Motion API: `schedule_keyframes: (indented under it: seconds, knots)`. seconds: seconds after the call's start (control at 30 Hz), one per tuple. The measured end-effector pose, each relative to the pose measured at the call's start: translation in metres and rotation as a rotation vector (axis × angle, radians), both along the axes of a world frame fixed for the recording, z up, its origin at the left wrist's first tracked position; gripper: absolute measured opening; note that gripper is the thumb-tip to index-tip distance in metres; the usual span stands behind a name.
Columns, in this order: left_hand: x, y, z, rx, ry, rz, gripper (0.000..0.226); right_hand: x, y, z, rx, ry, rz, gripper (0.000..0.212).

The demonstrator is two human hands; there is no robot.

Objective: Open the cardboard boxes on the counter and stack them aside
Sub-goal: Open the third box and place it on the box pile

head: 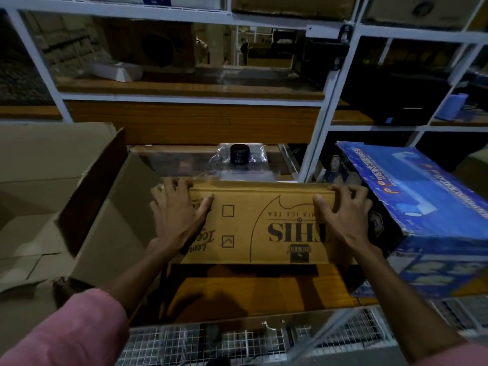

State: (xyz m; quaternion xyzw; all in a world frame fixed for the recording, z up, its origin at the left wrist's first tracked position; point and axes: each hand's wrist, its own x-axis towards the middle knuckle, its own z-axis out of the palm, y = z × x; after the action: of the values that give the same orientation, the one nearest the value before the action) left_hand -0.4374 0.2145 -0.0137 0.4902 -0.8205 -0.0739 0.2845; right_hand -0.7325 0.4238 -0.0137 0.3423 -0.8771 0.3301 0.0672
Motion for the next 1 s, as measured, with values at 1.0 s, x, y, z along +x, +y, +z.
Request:
schedule_keyframes:
  seconds: [1.0]
  knots:
    - [0.008,0.018,-0.104,0.071,-0.407,-0.175,0.044,0.094,-0.004,-0.092,0.502,0.231,0.027,0.037]
